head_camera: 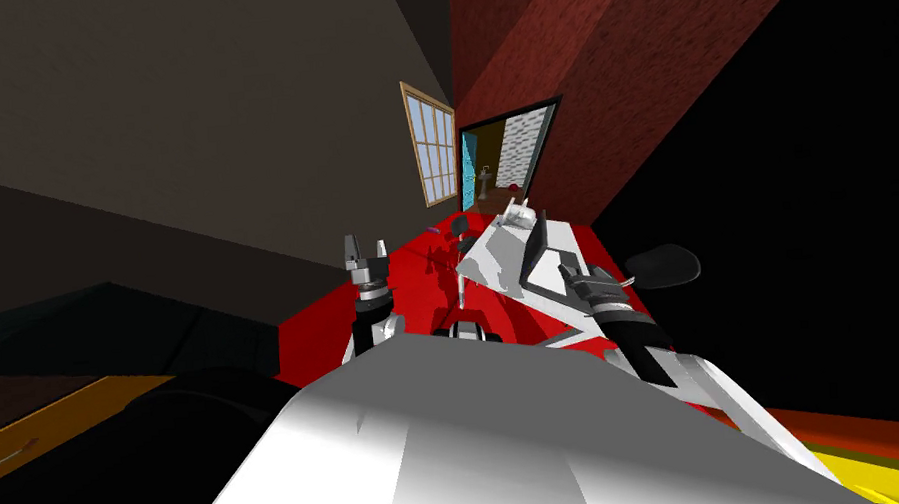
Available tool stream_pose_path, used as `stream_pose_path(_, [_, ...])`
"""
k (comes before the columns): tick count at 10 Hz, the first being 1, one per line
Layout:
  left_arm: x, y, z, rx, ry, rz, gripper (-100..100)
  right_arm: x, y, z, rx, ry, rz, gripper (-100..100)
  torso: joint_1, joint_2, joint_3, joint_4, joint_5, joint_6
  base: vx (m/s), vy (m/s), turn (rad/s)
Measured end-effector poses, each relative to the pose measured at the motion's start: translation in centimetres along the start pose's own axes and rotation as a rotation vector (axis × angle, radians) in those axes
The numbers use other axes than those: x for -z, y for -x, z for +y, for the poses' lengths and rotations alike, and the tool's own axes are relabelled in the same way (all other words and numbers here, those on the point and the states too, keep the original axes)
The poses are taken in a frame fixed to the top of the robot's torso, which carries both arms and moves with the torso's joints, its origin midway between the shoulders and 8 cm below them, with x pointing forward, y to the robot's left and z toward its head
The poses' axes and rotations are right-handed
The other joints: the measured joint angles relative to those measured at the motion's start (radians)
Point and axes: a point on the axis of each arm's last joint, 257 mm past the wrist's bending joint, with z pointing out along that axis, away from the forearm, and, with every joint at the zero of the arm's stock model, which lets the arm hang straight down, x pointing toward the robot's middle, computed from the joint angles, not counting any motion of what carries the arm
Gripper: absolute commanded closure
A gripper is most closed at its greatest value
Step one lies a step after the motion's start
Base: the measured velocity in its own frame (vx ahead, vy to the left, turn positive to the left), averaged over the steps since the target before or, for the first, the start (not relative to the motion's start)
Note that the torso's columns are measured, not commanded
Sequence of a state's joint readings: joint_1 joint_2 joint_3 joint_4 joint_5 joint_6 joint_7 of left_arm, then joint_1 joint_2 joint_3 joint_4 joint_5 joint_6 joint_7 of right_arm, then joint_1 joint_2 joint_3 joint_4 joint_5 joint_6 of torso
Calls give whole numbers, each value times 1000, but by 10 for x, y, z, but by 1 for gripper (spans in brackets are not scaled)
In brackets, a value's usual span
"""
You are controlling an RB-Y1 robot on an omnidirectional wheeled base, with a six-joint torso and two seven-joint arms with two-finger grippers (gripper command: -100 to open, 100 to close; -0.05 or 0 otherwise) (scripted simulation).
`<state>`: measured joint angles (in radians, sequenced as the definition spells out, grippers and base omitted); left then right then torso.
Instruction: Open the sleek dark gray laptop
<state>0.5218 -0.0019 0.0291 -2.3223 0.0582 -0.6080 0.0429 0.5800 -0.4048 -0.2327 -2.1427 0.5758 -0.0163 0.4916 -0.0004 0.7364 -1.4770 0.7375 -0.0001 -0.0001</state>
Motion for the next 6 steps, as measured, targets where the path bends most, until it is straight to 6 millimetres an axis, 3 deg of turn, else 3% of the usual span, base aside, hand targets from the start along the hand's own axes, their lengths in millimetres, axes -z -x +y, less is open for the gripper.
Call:
stream_pose_path(2, [0, 0, 0, 0, 0, 0, 0, 0, -4, -21, 132, -32, 31, -100, -4, 5, 3, 1, -1, 0, 76, 149, -42])
stream_pose_path(6, [0, 0, 0, 0, 0, 0, 0, 3, -15, -64, 418, -93, 97, -100, 4, 0, 0, 0, 1, 0, 102, 235, -106])
